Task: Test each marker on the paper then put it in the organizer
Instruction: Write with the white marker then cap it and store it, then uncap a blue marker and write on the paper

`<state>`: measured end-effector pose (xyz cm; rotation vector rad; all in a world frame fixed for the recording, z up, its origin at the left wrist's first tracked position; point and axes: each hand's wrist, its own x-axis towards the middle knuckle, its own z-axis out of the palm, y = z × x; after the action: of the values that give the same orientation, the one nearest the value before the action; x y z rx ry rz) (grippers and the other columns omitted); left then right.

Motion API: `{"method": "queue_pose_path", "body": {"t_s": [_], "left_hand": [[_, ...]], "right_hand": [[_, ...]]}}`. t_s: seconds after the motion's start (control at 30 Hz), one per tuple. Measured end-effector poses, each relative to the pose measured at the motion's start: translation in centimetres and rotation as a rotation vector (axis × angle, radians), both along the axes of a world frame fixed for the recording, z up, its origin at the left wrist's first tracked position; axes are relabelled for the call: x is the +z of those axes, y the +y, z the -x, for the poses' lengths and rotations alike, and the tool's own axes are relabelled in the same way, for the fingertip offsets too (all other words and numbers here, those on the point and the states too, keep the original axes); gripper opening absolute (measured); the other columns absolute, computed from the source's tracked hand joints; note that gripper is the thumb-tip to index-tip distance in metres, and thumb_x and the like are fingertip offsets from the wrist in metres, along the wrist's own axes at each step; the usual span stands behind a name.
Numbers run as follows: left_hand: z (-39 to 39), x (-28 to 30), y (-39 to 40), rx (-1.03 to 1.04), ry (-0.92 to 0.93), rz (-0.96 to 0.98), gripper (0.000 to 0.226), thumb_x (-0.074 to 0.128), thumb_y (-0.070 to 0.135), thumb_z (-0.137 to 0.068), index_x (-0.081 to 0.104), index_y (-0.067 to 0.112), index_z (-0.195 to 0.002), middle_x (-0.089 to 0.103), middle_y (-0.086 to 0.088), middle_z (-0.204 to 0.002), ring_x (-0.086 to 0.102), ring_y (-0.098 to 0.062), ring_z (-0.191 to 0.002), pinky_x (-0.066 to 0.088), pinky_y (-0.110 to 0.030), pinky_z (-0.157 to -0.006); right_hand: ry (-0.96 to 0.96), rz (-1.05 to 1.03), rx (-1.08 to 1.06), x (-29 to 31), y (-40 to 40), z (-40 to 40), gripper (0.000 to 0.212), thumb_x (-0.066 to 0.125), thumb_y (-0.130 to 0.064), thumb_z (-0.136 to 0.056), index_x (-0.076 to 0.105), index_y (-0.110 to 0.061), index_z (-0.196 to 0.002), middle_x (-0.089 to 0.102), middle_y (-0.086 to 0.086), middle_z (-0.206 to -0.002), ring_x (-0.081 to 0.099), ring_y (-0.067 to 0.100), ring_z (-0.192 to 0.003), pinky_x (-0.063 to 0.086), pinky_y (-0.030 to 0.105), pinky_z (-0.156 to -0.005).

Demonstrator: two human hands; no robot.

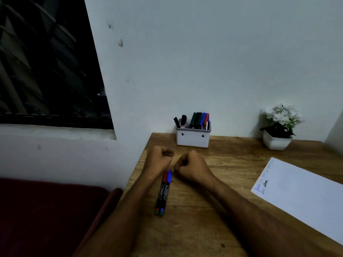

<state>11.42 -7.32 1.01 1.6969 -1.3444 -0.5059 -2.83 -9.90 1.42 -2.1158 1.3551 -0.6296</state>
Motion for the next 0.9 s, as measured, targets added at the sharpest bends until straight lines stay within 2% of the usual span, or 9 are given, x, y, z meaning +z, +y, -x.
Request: {"method": "queue_pose_path", "body": {"t_s": [0.13,0.3,0.47,0.53,0.67,0.8,0.9], "left_hand": [[-0.9,-0.6,2.2,-0.082,-0.005,-0.033,0.042,0.058,-0.015,-0.078,0.071,0.006,-0.112,0.073,-0.005,-0.104,0.069,-0.009,-0.093,0.053,-0.009,-0.074],[-1.1,-1.3,3.1,-0.125,-0.037,-0.012,0.046,0.066,-0.014,-0.074,0.070,0.009,-0.113,0.073,-0.004,-0.105,0.068,-0.008,-0.093,0.056,-0.020,-0.083],[-1.2,-1.6,3.1,-0.133,-0.038,-0.007,0.049,0.068,-0.013,-0.072,0.070,0.010,-0.115,0.073,-0.001,-0.105,0.068,-0.007,-0.094,0.056,-0.023,-0.087],[-1.2,-1.8,3.0,-0.133,-0.040,0.004,0.050,0.067,-0.014,-0.070,0.070,0.011,-0.114,0.073,-0.001,-0.105,0.068,-0.005,-0.093,0.056,-0.021,-0.084],[-1.2,-1.9,2.9,-0.130,-0.051,0.018,0.050,0.066,-0.014,-0.070,0.071,0.010,-0.114,0.073,-0.001,-0.105,0.068,-0.006,-0.093,0.057,-0.025,-0.086],[-0.9,-1.9,2.8,-0.128,-0.056,0.027,0.046,0.066,-0.012,-0.074,0.071,0.012,-0.113,0.074,0.000,-0.104,0.068,-0.004,-0.093,0.057,-0.024,-0.087],[-0.1,-1.6,2.5,-0.122,-0.070,0.058,0.043,0.068,-0.007,-0.078,0.070,0.015,-0.115,0.073,0.003,-0.104,0.067,-0.002,-0.094,0.056,-0.021,-0.087]], "right_hand": [[0.055,-0.054,-0.029,0.1,1.8,0.0,0.016,0.085,-0.030,-0.075,0.078,-0.015,-0.077,0.073,-0.002,-0.078,0.066,0.010,-0.077,0.047,0.024,-0.056],[0.116,-0.042,-0.007,0.1,3.1,-0.3,0.036,0.087,-0.045,-0.068,0.073,-0.015,-0.082,0.070,0.000,-0.078,0.065,0.013,-0.073,0.042,0.026,-0.052],[0.193,0.020,-0.020,0.4,3.7,-0.3,0.034,0.081,-0.042,-0.071,0.065,-0.015,-0.083,0.065,0.001,-0.079,0.063,0.015,-0.075,0.045,0.029,-0.052],[0.233,0.062,-0.036,0.6,3.9,-0.2,0.030,0.080,-0.039,-0.073,0.060,-0.017,-0.079,0.062,0.001,-0.079,0.060,0.015,-0.076,0.043,0.028,-0.052],[0.257,0.119,-0.026,0.8,4.2,0.3,0.030,0.079,-0.034,-0.076,0.053,-0.019,-0.075,0.057,0.000,-0.077,0.058,0.016,-0.076,0.040,0.028,-0.052],[0.213,0.088,-0.061,1.0,3.2,0.9,0.021,0.080,-0.032,-0.077,0.067,-0.015,-0.075,0.067,0.001,-0.076,0.066,0.015,-0.076,0.057,0.034,-0.061],[0.142,0.073,-0.090,1.6,2.2,2.1,0.020,0.084,-0.030,-0.077,0.076,-0.013,-0.083,0.073,-0.001,-0.079,0.068,0.010,-0.075,0.058,0.031,-0.062]]}}
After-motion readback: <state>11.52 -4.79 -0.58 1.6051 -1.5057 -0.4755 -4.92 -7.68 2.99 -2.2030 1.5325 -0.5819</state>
